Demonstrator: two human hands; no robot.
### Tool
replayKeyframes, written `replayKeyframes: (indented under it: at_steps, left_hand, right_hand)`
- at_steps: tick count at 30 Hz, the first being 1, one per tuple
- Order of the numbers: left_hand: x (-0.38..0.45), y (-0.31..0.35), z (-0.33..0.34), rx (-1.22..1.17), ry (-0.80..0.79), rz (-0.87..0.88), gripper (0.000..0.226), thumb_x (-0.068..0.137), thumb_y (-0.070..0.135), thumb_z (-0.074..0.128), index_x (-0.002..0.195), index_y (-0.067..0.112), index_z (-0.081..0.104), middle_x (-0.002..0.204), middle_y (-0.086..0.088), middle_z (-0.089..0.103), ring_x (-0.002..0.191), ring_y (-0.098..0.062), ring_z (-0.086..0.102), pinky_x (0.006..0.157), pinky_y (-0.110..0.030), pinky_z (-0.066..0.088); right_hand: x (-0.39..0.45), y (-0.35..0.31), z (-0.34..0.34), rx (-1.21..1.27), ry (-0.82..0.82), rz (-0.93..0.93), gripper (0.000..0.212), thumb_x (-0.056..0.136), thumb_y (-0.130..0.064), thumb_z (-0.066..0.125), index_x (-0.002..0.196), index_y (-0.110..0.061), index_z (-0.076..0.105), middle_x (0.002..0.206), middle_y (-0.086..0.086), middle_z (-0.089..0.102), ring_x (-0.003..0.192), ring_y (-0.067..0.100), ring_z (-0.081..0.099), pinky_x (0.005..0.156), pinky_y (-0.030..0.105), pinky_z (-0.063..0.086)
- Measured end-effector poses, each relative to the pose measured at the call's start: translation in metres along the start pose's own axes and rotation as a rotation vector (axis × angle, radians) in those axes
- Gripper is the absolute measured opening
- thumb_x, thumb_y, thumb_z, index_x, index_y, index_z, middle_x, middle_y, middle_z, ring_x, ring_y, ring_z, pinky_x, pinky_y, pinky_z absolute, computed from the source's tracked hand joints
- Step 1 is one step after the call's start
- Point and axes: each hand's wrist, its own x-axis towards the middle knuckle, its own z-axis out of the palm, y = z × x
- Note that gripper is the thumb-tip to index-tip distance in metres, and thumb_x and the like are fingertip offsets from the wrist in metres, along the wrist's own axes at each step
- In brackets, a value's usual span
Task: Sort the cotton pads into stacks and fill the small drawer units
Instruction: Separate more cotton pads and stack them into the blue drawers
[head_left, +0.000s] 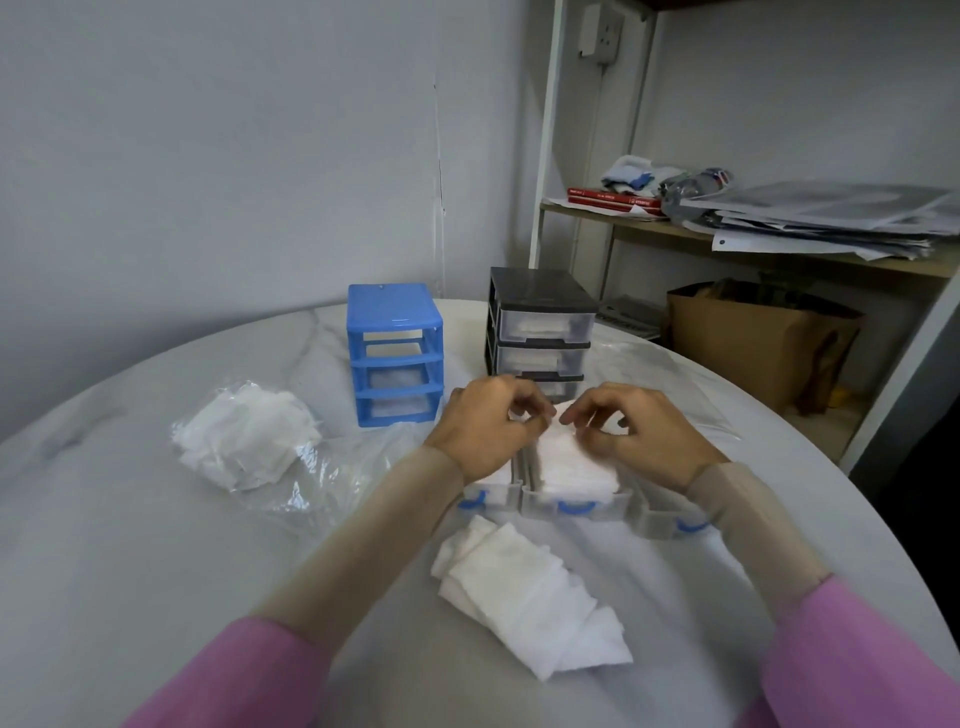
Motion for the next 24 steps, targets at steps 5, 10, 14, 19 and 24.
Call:
replayKeyframes:
  at_steps: [5,10,14,19,24]
  left_hand:
    - [-0.0014,-0.0008,0.0038,0.078,-0.058,-0.018,0.012,0.08,0.032,0.069,0.091,0.028,0.071,0.093,0.011,0.069,0.091,-0.006,0.059,0.098,-0.038,0.041]
    - [0.0,0.0012,0.0033,0.145,-0.013,0.033,0.006,0.079,0.033,0.071,0.084,0.031,0.071,0.088,0.014,0.069,0.088,-0.004,0.057,0.108,-0.043,0.028]
    - [-0.0014,0.0045,0.0023,0.187,0.017,0.042,0.004,0.082,0.035,0.068,0.084,0.031,0.068,0.088,0.017,0.065,0.088,0.0,0.054,0.115,-0.045,0.006]
    - [-0.0013,0.0051,0.0012,0.084,0.035,0.045,0.007,0.084,0.033,0.066,0.077,0.034,0.064,0.079,0.02,0.063,0.084,0.001,0.057,0.114,-0.049,0.007]
    - [0.0007,0.0009,0.0029,-0.163,0.006,-0.052,0.02,0.094,0.028,0.049,0.082,0.035,0.063,0.087,0.016,0.066,0.098,-0.005,0.058,0.114,-0.052,0.013]
  right_hand:
    - [-0.0017,0.0046,-0.0032,-0.034,-0.05,0.024,0.009,0.081,-0.018,0.07,0.088,-0.024,0.067,0.093,-0.003,0.066,0.081,0.007,0.056,0.066,0.008,0.038]
    - [-0.0024,0.0004,-0.0052,-0.031,-0.034,-0.013,0.011,0.079,-0.018,0.074,0.082,-0.024,0.065,0.089,-0.004,0.066,0.077,0.007,0.056,0.068,0.012,0.04]
    - [-0.0028,-0.0023,-0.0046,-0.069,-0.022,-0.038,0.011,0.08,-0.02,0.073,0.08,-0.024,0.063,0.09,-0.003,0.063,0.076,0.006,0.051,0.066,0.01,0.036]
    - [-0.0044,-0.0047,-0.0074,-0.024,0.014,-0.079,0.011,0.083,-0.016,0.069,0.08,-0.022,0.06,0.087,-0.003,0.062,0.074,0.004,0.049,0.063,0.008,0.036]
    - [-0.0038,-0.0023,-0.0069,0.058,-0.026,-0.059,0.007,0.088,-0.016,0.062,0.087,-0.022,0.059,0.09,-0.007,0.061,0.085,0.006,0.053,0.066,0.003,0.038]
